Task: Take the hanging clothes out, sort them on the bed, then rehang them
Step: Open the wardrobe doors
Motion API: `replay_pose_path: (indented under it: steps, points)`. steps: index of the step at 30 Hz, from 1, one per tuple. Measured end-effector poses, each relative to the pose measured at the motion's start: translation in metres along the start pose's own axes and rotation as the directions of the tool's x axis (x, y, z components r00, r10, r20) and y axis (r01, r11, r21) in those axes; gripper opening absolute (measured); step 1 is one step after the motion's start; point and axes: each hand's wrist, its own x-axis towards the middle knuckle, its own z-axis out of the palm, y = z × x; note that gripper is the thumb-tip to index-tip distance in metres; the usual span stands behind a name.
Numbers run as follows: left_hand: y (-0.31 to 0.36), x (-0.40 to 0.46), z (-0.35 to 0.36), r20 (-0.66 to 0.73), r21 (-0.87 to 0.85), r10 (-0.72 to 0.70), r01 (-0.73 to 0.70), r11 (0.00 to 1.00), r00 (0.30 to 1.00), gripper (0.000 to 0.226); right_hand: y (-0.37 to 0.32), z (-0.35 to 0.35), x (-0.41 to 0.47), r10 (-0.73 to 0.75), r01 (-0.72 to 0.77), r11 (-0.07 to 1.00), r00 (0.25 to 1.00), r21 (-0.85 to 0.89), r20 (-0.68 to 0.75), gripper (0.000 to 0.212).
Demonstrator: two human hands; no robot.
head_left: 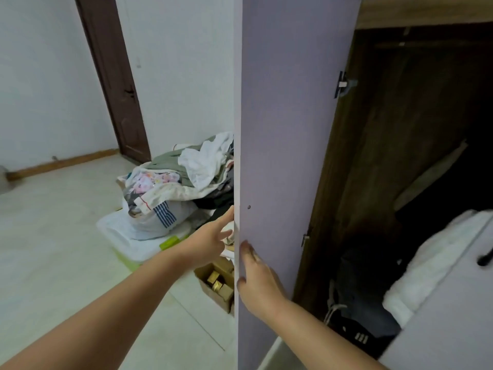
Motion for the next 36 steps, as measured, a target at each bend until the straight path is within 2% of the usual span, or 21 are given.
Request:
replay_pose_path:
  steps: [8, 11, 14, 17, 20, 24, 29, 36]
  points:
    - [-0.015, -0.004, -0.009, -0.021, -0.044, 0.015, -0.016, 0.999, 1.0, 0.102, -0.011, 0.001, 0.025, -0.03, 0.031, 0.999, 0.999, -0.024, 0.039, 0.074]
    - [-0.015, -0.005, -0.014, -0.024, -0.013, -0.033, 0.033, 0.999, 0.999, 0.1, -0.012, -0.001, 0.028, -0.043, 0.046, 0.998, 0.998, -0.045, 0.053, 0.073]
    - [-0.009, -0.008, -0.01, -0.077, 0.173, -0.115, 0.127, 0.977, 0.99, 0.085, -0.009, -0.007, 0.026, -0.036, 0.043, 0.997, 0.995, -0.067, 0.093, 0.065]
    - [0.003, -0.011, -0.001, -0.168, 0.424, -0.208, 0.261, 0.867, 0.964, 0.054, -0.001, -0.018, 0.018, -0.007, 0.024, 0.995, 0.987, -0.102, 0.161, 0.044]
    - [0.014, -0.01, 0.011, -0.166, 0.482, -0.155, 0.217, 0.849, 0.974, 0.034, 0.008, -0.031, 0.003, 0.04, 0.005, 0.982, 0.972, -0.19, 0.232, 0.037]
    - [0.04, 0.001, 0.033, -0.116, 0.532, -0.088, 0.137, 0.835, 0.989, 0.031, 0.027, -0.058, -0.021, 0.107, -0.038, 0.959, 0.966, -0.28, 0.234, 0.035]
    - [0.079, 0.024, 0.077, -0.049, 0.535, -0.037, 0.057, 0.843, 0.998, 0.03, 0.072, -0.1, -0.056, 0.188, -0.151, 0.938, 0.978, -0.312, 0.091, 0.03]
    - [0.156, 0.067, 0.159, 0.073, 0.464, 0.082, -0.107, 0.879, 0.994, 0.031, 0.154, -0.185, -0.113, 0.279, -0.289, 0.912, 0.957, -0.292, -0.077, 0.029]
